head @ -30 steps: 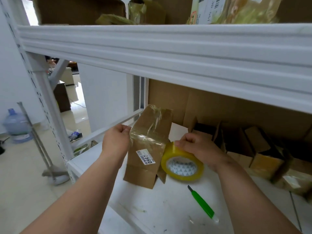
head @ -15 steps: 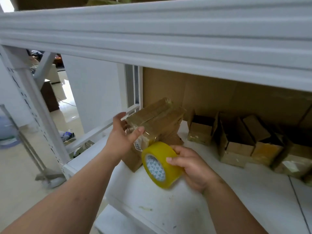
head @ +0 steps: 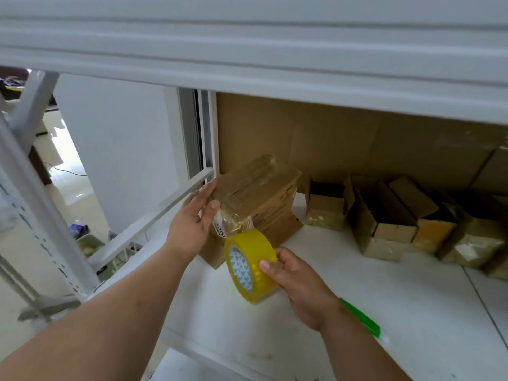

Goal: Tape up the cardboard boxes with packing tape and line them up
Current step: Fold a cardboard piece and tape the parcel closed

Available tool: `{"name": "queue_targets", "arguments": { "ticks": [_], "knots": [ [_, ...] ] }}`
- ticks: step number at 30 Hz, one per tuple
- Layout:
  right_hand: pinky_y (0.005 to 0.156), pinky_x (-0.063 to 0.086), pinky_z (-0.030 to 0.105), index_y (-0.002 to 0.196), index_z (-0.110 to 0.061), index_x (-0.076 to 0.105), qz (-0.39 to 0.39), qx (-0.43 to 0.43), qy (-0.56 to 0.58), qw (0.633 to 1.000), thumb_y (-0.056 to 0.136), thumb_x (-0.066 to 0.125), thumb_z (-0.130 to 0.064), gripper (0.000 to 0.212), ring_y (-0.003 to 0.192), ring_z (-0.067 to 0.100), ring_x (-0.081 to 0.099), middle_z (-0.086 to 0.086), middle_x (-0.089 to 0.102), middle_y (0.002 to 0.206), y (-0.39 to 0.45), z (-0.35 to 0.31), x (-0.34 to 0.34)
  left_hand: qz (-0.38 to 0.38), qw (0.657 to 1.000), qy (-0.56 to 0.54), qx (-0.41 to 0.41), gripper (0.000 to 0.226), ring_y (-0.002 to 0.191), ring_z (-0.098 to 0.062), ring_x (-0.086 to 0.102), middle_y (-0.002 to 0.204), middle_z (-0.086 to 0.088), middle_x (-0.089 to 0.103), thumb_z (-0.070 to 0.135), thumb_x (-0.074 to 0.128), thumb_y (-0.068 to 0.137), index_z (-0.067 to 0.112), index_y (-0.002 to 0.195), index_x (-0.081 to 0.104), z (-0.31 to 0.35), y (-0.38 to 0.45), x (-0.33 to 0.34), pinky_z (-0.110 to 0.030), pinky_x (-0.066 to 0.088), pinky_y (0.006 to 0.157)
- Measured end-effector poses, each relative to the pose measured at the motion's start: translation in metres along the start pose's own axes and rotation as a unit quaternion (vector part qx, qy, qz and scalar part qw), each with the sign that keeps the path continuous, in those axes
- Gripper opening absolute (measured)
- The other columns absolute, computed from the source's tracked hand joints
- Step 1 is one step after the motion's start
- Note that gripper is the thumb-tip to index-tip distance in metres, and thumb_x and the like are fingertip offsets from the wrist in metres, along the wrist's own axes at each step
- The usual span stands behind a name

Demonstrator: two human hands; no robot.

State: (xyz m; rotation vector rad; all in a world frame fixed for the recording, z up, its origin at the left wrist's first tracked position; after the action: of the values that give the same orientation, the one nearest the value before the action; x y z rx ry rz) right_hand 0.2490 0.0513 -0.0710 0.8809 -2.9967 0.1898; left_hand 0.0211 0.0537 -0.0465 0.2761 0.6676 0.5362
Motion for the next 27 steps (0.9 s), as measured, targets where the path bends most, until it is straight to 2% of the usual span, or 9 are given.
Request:
{"name": "queue_targets", "arguments": {
  "ticks": [3,5,7,9,14,17,20,23,27],
  "knots": [
    [0.092,0.054,0.042,0.106,-0.021,0.069,0.020,-0.013,-0.040,0.999,0.078,0.069,-0.047,0.038,0.099,0.021,0.069,0.006,0.074,0.106,0.006,0.001,0.011,-0.030,0.998,-0.042,-0.032,0.054,0.144,-0.012,0.032,0.155,0.008,0.038,0.053,0.041,0.097,0.040,0.148,0.035,0.007,0.006,-0.001,-0.023,0.024,0.109],
    [0.088,0.055,0.041,0.103,-0.026,0.070,0.025,-0.025,-0.045,0.998,0.081,0.071,-0.050,0.033,0.096,0.020,0.069,0.005,0.074,0.104,0.007,-0.002,0.015,-0.088,0.994,-0.054,-0.040,0.079,0.149,-0.005,0.011,0.163,0.014,0.013,0.073,0.042,0.084,0.041,0.153,0.021,0.015,0.008,-0.002,-0.024,0.017,0.113],
    [0.081,0.055,0.032,0.105,-0.023,0.070,0.022,-0.026,-0.030,0.999,0.082,0.073,-0.050,0.035,0.092,0.015,0.068,0.003,0.074,0.103,0.008,-0.003,0.017,-0.155,0.988,-0.002,-0.025,0.116,0.140,0.007,-0.009,0.162,0.020,-0.012,0.080,0.061,0.064,0.038,0.156,0.004,0.021,0.011,-0.003,-0.024,0.012,0.113],
    [0.078,0.055,0.025,0.109,-0.021,0.068,0.012,-0.023,-0.028,0.999,0.079,0.072,-0.048,0.040,0.092,0.013,0.068,0.003,0.073,0.104,0.007,0.000,0.018,-0.196,0.979,0.049,-0.013,0.134,0.136,0.009,-0.014,0.161,0.019,-0.020,0.068,0.079,0.058,0.035,0.156,-0.005,0.024,0.018,-0.005,-0.023,0.011,0.112],
    [0.079,0.053,0.026,0.119,-0.006,0.062,-0.033,-0.029,0.048,0.998,0.069,0.076,-0.019,0.053,0.094,0.018,0.066,0.009,0.072,0.103,0.001,-0.001,0.015,-0.156,0.980,0.124,0.025,0.128,0.142,-0.012,0.032,0.159,0.008,0.021,0.066,0.084,0.057,0.029,0.158,0.014,0.036,0.035,-0.013,-0.026,0.029,0.110],
    [0.086,0.053,0.030,0.119,0.001,0.061,-0.061,-0.055,0.050,0.995,0.064,0.078,-0.024,0.063,0.100,0.025,0.065,0.017,0.071,0.109,-0.011,-0.013,0.004,-0.162,0.979,0.117,0.024,0.124,0.135,-0.014,0.041,0.152,0.007,0.034,0.071,0.079,0.054,0.031,0.156,0.023,0.045,0.045,-0.025,-0.026,0.034,0.107],
    [0.087,0.052,0.029,0.117,0.001,0.059,-0.101,-0.064,0.042,0.992,0.070,0.076,-0.024,0.056,0.105,0.021,0.066,0.009,0.072,0.110,-0.028,-0.028,0.001,-0.203,0.977,0.072,0.015,0.125,0.132,-0.018,0.045,0.147,0.006,0.042,0.078,0.078,0.045,0.038,0.153,0.029,0.055,0.053,-0.036,-0.036,0.037,0.111],
    [0.085,0.050,0.022,0.115,-0.005,0.060,-0.124,-0.075,0.015,0.989,0.077,0.072,-0.023,0.043,0.104,0.012,0.066,-0.003,0.073,0.107,-0.041,-0.040,0.007,-0.228,0.973,0.021,0.011,0.124,0.120,-0.013,0.051,0.130,0.010,0.055,0.074,0.078,0.042,0.034,0.151,0.036,0.062,0.058,-0.041,-0.028,0.038,0.102],
    [0.077,0.047,0.020,0.090,-0.024,0.070,-0.047,-0.029,-0.066,0.996,0.081,0.070,-0.037,0.016,0.085,0.006,0.062,-0.011,0.070,0.087,-0.045,-0.021,0.019,-0.215,0.975,-0.051,-0.034,0.125,0.120,-0.012,0.055,0.129,0.008,0.060,0.073,0.078,0.036,0.031,0.148,0.042,0.052,0.062,-0.043,-0.037,0.039,0.111]
  ]
}}
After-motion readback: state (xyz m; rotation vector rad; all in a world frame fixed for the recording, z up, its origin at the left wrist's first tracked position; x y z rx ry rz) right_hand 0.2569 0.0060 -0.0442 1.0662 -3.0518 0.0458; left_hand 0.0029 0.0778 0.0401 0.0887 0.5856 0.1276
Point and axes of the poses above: each hand's wrist, its own y-axis towards the middle knuckle, its own x-axis out of the palm, z = x × y, the point moved 1 cm from there along y, towards the middle knuckle
